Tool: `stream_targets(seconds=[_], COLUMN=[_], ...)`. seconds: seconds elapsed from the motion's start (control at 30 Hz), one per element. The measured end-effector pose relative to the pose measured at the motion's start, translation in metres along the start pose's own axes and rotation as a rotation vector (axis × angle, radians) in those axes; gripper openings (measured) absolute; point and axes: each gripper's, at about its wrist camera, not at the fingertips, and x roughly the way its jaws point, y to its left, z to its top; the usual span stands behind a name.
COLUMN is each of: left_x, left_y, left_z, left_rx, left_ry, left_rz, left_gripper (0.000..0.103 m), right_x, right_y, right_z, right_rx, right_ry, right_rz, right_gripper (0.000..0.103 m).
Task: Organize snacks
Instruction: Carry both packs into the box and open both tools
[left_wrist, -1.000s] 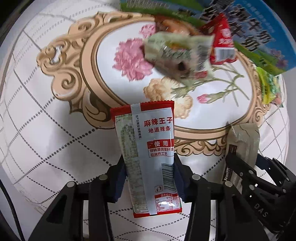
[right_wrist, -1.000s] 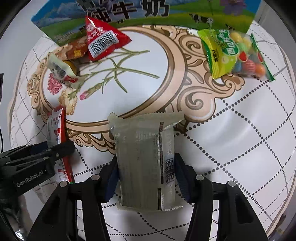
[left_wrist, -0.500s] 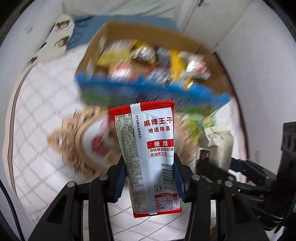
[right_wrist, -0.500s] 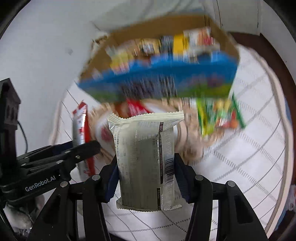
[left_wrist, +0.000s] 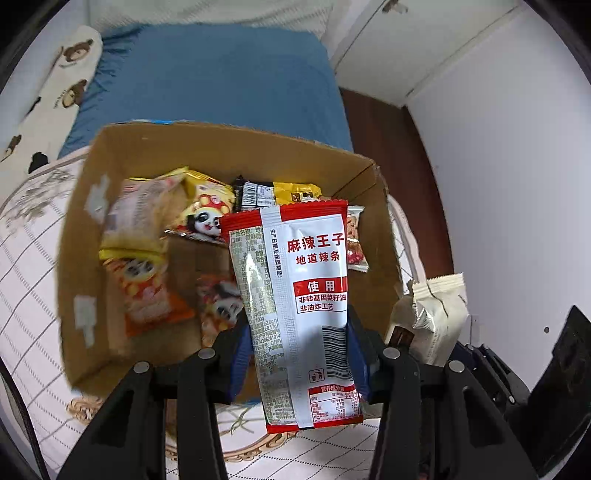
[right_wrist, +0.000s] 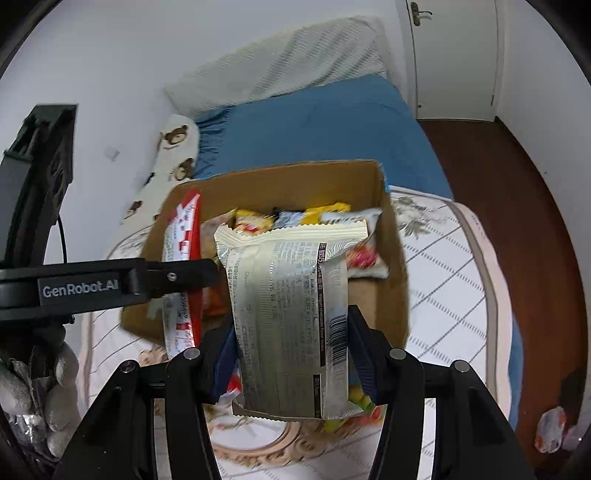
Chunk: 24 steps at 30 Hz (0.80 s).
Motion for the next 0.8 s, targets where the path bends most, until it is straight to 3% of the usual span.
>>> stream_targets(seconds=[0.2,0.43,0.47,0.5,0.57,0.8], left_x=[0.045,0.083,0.087,0.092,0.095,0.076], left_y=[-0.005,0.002,0.003,0.005,0.009,0.020], left_z=[0.021,0.016,0.015,0.014,0.014,0.010], left_rx=[-0.018,-0.039,-0.037,-0.037,-0.043,-0.049], left_ry=[0.091,0.164,0.175,0.182,0.182,0.144], left_rz=[-0.018,-0.003,0.010,0.010,0.003,0.031], left_gripper=[0.043,0.046,0.053,0.065,0.082,0.086], right_x=[0.039,0.075,0.078,0.081,0.082,0.078], right_y=[-0.011,-0.028,-0.029,-0.030,-0.030,-0.023], right_z=[0.022,0.022,0.018,0.016,0.013,0.009], right_rx=[0.018,0.066,0.071,0.069,0.058,0.037], right_ry=[0.043,0.135,0.159,0.177,0.182,0.195], right_rz=[-0.041,-0.018,-0.022,-0.034,-0.058,-0.092], right_gripper=[0.057,0.059,0.063,0.075,0.091,0.099])
